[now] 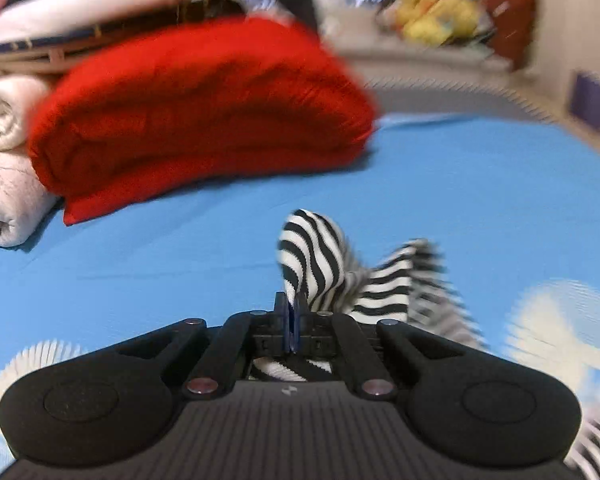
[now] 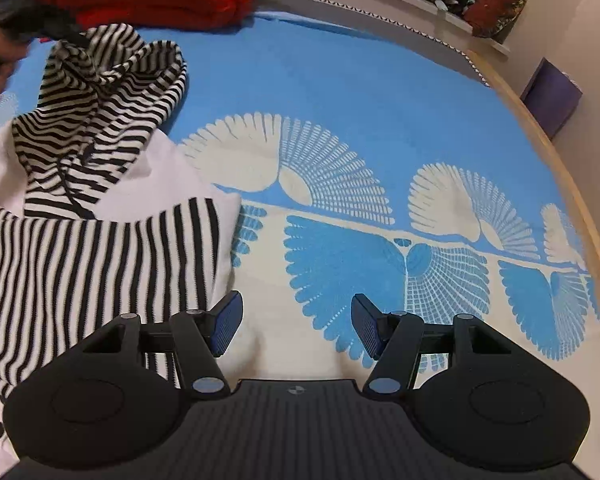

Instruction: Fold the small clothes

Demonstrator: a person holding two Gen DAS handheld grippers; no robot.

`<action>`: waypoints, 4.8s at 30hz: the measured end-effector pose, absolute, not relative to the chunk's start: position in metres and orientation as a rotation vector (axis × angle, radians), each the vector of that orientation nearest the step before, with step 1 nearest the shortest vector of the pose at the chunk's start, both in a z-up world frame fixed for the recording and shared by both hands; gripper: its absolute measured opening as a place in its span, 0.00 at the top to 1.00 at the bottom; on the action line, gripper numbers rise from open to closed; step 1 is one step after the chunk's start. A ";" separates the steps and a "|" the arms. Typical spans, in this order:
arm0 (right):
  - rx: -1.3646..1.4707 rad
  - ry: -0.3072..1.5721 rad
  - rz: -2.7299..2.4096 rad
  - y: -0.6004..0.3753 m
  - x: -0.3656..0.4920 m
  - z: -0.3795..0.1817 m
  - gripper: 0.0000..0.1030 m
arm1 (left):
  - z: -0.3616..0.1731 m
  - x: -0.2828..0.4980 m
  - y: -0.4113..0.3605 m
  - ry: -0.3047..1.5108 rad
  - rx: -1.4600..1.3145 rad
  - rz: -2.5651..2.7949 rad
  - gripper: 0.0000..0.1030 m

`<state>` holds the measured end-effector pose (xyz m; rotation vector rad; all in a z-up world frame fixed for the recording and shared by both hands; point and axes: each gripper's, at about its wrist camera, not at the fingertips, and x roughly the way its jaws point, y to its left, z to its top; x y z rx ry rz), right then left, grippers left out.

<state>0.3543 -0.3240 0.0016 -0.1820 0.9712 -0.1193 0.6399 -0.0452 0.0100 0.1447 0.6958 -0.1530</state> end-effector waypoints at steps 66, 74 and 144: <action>0.336 1.084 0.113 -0.280 0.349 -0.014 0.46 | -0.056 0.431 0.076 1.304 -0.573 0.098 0.53; 0.531 1.030 0.079 -0.288 0.358 -0.030 0.99 | -0.041 0.430 0.091 1.093 -0.663 0.121 0.97; 0.136 1.175 0.046 -0.278 0.352 -0.054 0.61 | -0.042 0.423 0.075 1.246 -0.247 -0.073 0.72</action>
